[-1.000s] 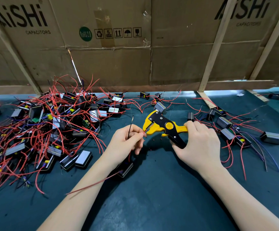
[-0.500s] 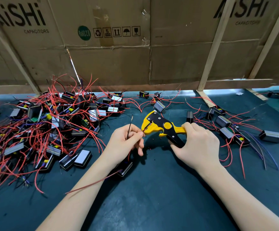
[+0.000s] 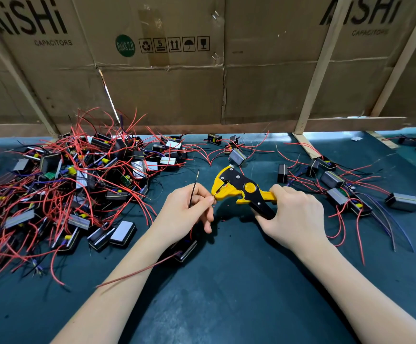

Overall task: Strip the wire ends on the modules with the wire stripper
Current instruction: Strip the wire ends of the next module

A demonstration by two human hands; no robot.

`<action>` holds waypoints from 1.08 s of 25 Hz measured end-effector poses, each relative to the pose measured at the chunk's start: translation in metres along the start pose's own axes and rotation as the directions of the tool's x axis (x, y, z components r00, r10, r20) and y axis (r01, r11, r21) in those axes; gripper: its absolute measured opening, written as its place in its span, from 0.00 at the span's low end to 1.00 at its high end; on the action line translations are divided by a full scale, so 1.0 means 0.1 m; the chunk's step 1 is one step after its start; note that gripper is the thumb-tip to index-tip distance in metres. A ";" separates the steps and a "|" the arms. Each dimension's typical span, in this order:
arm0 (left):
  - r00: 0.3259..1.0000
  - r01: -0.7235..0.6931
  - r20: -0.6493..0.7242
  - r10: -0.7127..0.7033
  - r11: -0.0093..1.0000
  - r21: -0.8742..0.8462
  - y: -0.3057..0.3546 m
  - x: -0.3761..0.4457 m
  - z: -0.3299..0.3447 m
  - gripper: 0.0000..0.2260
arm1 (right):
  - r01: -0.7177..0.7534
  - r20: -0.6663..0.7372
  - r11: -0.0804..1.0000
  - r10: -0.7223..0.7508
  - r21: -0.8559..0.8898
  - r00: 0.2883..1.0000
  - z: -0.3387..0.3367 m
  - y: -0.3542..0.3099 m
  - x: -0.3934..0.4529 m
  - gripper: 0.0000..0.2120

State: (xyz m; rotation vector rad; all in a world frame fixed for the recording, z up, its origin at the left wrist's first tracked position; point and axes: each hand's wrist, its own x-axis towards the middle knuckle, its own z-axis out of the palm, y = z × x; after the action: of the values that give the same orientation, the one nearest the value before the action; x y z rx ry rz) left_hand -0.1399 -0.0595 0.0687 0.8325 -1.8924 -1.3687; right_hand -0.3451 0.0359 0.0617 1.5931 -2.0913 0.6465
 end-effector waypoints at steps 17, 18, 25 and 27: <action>0.990 -0.021 -0.137 0.027 0.999 0.045 0.09 -0.01 -0.02 0.07 | -0.167 -0.056 0.983 0.172 0.079 0.984 0.05 0.12 0.03 0.24; 0.991 0.002 -0.135 -0.002 1.000 -0.005 0.09 -0.01 -0.02 0.07 | -0.199 -0.051 0.974 0.205 0.106 0.977 0.04 0.14 0.04 0.24; 0.988 0.031 -0.150 -0.033 0.999 -0.013 0.14 -0.03 -0.02 0.06 | -0.238 -0.042 0.958 0.248 0.163 0.968 0.05 0.21 0.05 0.23; 0.988 0.014 -0.154 -0.011 1.000 0.020 0.15 -0.02 -0.04 0.07 | -0.235 -0.038 0.956 0.246 0.176 0.969 0.04 0.20 0.06 0.23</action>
State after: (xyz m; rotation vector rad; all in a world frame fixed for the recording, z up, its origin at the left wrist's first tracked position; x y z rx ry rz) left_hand -0.1370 -0.0561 0.0832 0.9347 -1.7875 -1.2565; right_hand -0.3658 0.0338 0.0596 1.3944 -2.2571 0.9670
